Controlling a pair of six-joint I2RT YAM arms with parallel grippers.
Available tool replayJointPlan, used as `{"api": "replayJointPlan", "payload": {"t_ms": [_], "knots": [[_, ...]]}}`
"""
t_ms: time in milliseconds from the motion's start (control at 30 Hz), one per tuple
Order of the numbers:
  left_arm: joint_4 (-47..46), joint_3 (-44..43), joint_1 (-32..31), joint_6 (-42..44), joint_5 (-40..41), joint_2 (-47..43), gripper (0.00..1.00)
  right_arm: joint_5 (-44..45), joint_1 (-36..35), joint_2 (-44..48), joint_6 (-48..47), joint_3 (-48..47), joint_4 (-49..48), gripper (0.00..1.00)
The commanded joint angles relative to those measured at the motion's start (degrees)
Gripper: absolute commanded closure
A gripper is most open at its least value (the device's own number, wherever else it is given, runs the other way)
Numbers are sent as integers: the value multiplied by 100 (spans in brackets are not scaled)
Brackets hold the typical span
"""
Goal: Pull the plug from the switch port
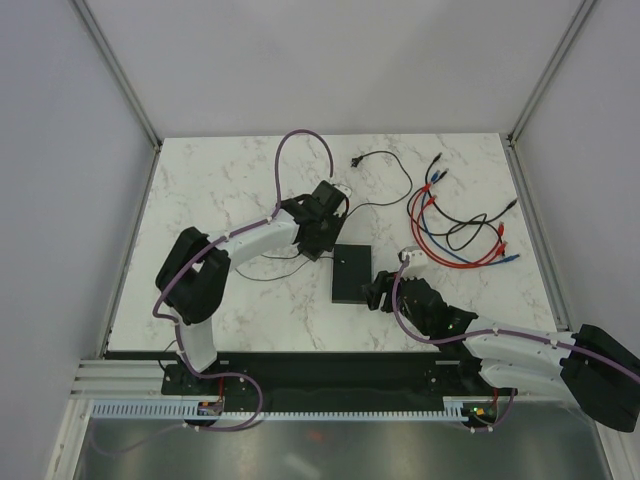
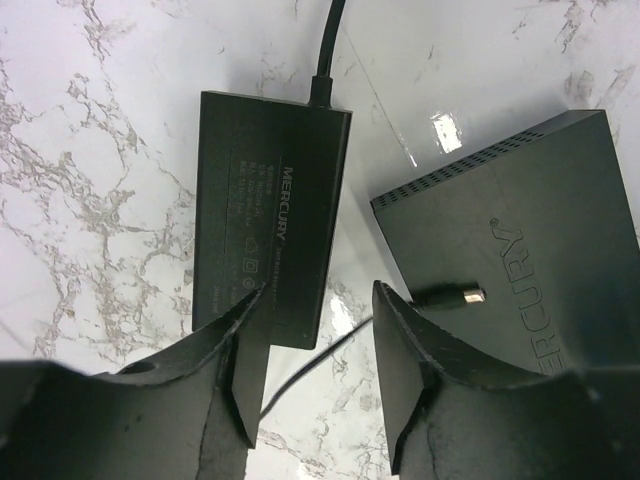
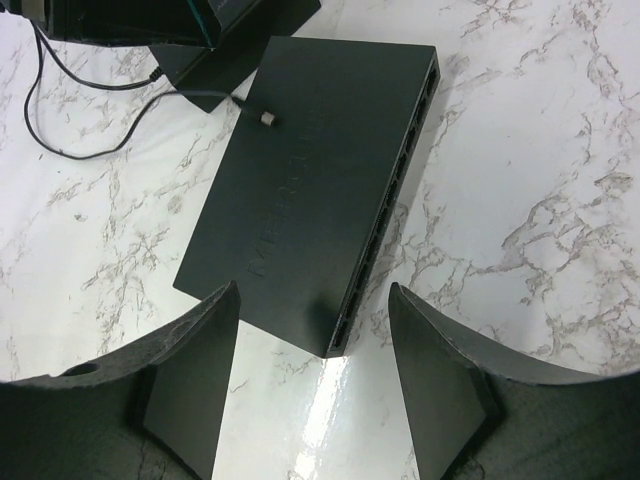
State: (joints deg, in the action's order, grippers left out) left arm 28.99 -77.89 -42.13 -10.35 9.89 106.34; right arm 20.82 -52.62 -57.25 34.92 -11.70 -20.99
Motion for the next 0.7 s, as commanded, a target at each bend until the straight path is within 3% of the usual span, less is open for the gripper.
{"api": "replayJointPlan", "payload": {"t_ms": [0, 267, 467, 667], "knots": [[54, -69, -23, 34, -49, -140, 47, -43, 15, -14, 42, -34, -265, 31], [291, -16, -23, -450, 435, -544, 37, -78, 15, -23, 33, -25, -291, 30], [563, 695, -23, -976, 654, -1368, 28, -131, 6, -84, 15, -51, -309, 30], [616, 1451, -225, -1049, 216, -1898, 31, -148, 15, -84, 6, -43, -335, 30]]}}
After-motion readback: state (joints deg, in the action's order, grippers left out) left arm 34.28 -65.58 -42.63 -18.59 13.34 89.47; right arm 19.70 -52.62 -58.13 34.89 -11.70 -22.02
